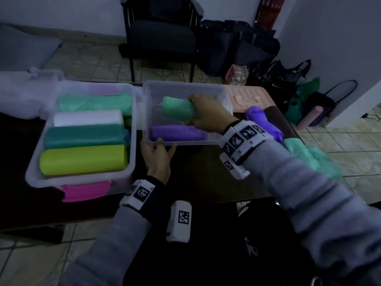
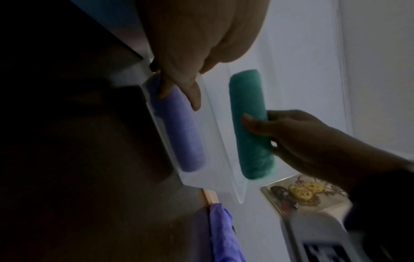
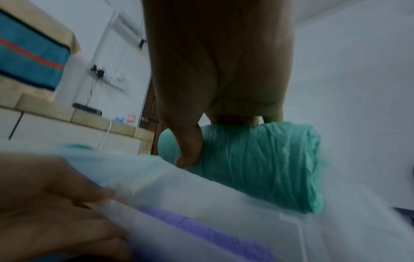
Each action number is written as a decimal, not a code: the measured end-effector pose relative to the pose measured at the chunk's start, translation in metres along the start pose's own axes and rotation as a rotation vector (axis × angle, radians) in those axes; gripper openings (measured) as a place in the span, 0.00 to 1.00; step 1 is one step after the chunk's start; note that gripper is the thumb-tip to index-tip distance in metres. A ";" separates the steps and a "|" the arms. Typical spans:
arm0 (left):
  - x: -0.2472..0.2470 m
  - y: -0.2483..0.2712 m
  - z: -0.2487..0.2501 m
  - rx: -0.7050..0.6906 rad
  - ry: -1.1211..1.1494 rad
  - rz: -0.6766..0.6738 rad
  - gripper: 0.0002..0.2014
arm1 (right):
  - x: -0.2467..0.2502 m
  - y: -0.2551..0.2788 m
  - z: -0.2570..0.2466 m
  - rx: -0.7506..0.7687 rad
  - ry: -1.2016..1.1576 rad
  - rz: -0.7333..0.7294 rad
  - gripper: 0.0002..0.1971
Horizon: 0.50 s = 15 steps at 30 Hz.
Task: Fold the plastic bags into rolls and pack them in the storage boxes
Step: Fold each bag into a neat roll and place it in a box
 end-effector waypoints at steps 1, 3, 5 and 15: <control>-0.001 0.003 0.001 0.009 0.026 -0.012 0.27 | -0.007 -0.010 -0.003 0.002 0.008 -0.042 0.29; -0.003 0.008 0.001 0.021 0.061 -0.044 0.27 | -0.021 -0.025 -0.009 0.011 0.022 -0.149 0.29; 0.000 0.012 0.001 0.033 0.054 -0.049 0.28 | -0.034 -0.037 -0.011 0.014 0.042 -0.248 0.29; 0.001 0.020 0.005 0.019 0.077 -0.056 0.29 | -0.054 -0.063 -0.015 0.037 0.153 -0.322 0.32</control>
Point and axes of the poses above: each hand's wrist, its own y-axis away from the middle knuckle, its own x-axis out of the back of the hand, z = x × y, the point moved 8 cm from there along -y, towards the middle knuckle, and after that the axes turned 5 degrees about y, right-handed, at the moved point
